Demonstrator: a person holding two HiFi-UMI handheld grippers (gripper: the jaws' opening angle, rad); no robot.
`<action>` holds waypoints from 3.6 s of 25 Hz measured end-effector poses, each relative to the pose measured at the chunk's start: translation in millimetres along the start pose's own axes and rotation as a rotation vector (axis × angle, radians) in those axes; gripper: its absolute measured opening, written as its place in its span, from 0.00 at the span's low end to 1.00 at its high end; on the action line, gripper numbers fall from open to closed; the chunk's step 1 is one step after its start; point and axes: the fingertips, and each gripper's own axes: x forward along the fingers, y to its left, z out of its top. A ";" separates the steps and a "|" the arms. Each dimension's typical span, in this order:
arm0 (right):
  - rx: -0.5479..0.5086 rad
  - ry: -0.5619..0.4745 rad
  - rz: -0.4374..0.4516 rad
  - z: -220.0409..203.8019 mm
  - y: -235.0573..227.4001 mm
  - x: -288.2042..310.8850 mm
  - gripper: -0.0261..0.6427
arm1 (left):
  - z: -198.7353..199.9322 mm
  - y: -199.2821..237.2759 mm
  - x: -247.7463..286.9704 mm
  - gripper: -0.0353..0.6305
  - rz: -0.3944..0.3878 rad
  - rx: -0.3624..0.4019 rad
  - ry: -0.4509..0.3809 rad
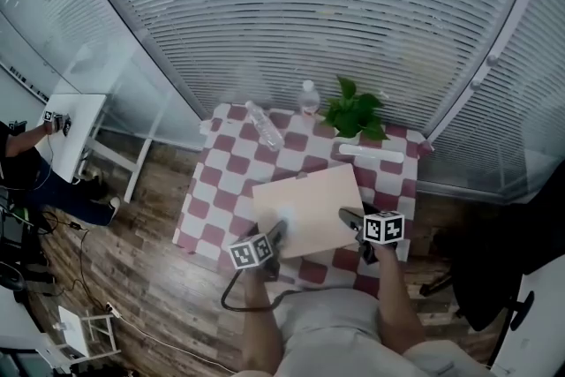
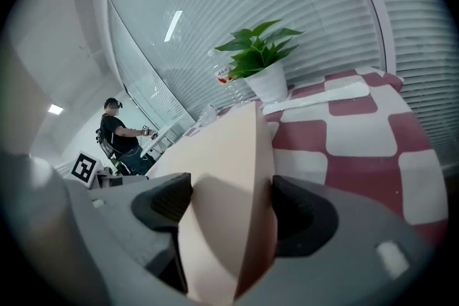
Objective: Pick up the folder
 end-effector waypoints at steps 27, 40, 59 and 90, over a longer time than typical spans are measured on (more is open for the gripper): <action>-0.232 -0.296 -0.004 108.2 48.5 -53.0 0.55 | 100.0 -51.0 -45.5 0.62 -0.029 0.116 -0.259; -0.319 -0.524 -0.025 160.1 68.5 -113.0 0.54 | 158.7 -109.2 -79.0 0.62 -0.072 0.263 -0.401; -0.421 -0.733 -0.027 181.1 107.1 -189.9 0.53 | 183.4 -161.2 -140.3 0.62 -0.149 0.355 -0.558; -0.426 -0.696 -0.041 149.4 119.8 -205.8 0.53 | 163.4 -162.6 -165.1 0.62 -0.166 0.410 -0.588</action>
